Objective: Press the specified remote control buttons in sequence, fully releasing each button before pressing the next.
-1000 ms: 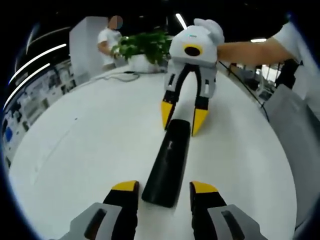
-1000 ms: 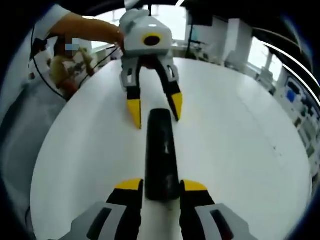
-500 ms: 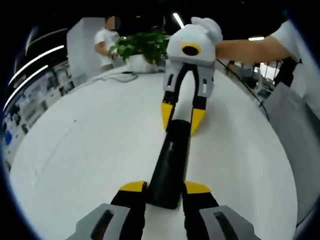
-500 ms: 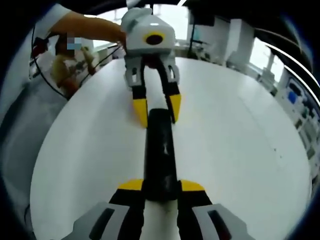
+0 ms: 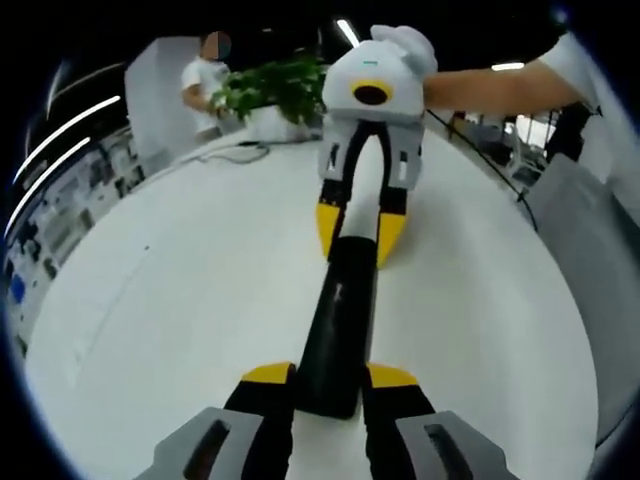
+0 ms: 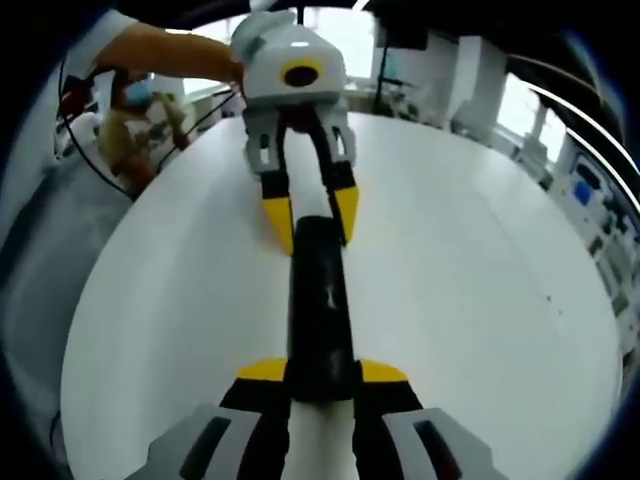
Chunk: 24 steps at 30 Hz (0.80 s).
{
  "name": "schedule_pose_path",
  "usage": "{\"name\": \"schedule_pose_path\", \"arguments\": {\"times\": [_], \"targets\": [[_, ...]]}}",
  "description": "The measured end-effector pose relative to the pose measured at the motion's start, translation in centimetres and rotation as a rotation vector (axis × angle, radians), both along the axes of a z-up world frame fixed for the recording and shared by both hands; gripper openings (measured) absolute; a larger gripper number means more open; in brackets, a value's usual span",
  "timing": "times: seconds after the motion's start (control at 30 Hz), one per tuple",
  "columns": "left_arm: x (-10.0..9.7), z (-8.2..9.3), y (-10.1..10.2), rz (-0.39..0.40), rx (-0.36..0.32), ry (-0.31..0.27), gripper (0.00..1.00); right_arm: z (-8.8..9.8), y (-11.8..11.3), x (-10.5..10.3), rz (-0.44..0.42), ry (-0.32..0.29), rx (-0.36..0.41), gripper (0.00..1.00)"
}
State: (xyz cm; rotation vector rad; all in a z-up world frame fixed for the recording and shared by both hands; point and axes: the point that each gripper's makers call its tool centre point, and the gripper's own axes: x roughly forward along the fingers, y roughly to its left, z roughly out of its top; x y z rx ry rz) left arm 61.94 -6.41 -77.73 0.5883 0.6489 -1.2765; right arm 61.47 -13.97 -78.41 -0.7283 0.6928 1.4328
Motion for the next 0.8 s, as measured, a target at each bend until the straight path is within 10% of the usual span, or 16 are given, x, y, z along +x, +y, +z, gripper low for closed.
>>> {"name": "schedule_pose_path", "arguments": {"times": [0.8], "targets": [[-7.2,4.6,0.3,0.016,0.018,-0.065,0.24,4.8,0.1,-7.1,0.011,-0.059,-0.007,0.2]]}}
